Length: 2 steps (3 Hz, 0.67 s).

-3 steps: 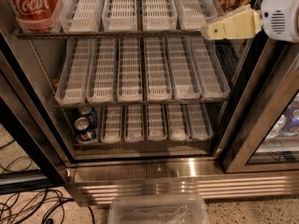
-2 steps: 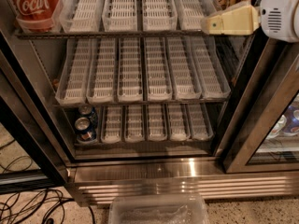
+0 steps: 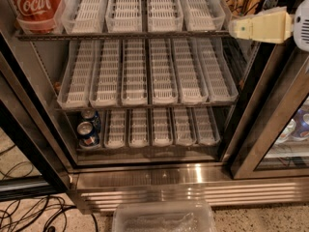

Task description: Pick orange can from top shelf of fridge

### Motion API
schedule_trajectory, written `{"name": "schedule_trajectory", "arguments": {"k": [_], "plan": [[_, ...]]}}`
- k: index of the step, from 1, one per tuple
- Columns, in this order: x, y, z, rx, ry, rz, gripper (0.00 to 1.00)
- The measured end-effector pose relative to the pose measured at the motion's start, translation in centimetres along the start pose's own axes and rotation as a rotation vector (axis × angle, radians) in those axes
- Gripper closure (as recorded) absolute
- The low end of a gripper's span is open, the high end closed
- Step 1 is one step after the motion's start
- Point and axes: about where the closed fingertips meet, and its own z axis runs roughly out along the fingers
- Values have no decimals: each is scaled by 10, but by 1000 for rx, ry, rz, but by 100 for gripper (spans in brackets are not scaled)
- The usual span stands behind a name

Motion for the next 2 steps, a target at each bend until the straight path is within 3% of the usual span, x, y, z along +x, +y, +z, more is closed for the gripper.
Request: {"name": "schedule_trajectory", "arguments": {"k": [1,2], "plan": [[9,-4,-4,10,19,54,0],[9,-4,-4,10,19,54,0]]}}
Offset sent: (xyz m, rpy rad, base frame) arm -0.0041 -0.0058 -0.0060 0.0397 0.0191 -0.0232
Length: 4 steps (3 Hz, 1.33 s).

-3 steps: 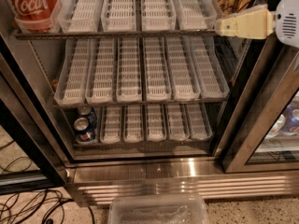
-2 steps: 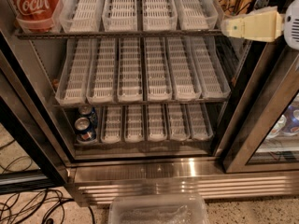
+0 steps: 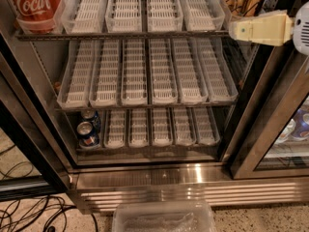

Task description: Pick orange can from top shelf of fridge

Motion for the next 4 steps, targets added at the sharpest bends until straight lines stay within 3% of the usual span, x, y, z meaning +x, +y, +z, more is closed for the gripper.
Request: {"name": "schedule_trajectory", "arguments": {"k": [2,3,4], "plan": [[14,24,-9,-36,-27,0,0],[7,41,-13,-40,-96,9,0],[3,42,-13,-35,-111,-1,1]]}}
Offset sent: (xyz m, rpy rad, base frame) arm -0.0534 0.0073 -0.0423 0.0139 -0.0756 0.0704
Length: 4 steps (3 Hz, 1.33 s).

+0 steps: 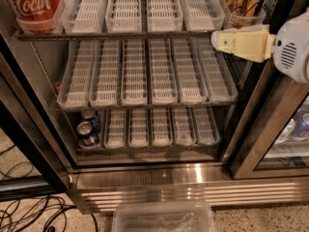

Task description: Pick orange can from top shelf of fridge

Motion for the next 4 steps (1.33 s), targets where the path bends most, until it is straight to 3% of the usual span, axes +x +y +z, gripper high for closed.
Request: {"name": "schedule_trajectory", "arguments": {"k": [2,3,4], "plan": [[6,1,20,23,-47,-93,39],[9,-5,26,54,-78,-129,45],[11,-13,26,95,-111,-141,41]]}}
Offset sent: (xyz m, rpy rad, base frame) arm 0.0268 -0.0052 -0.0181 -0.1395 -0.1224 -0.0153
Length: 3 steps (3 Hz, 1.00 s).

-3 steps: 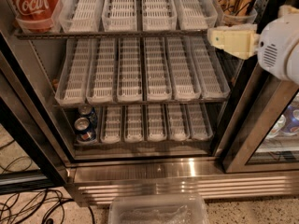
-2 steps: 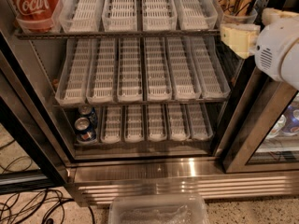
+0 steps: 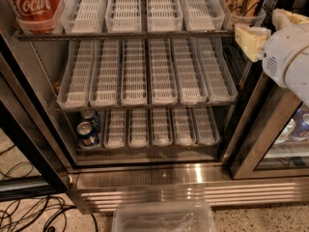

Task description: Pick orange can from top shelf of fridge

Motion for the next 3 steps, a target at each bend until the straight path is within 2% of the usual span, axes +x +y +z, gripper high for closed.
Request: {"name": "schedule_trajectory", "arguments": {"k": [1,2,3], "plan": [[-2,-3,2,29,-24,22,38],[-2,-3,2,29,-24,22,19],[-2,-3,2,29,-25,22,11]]}}
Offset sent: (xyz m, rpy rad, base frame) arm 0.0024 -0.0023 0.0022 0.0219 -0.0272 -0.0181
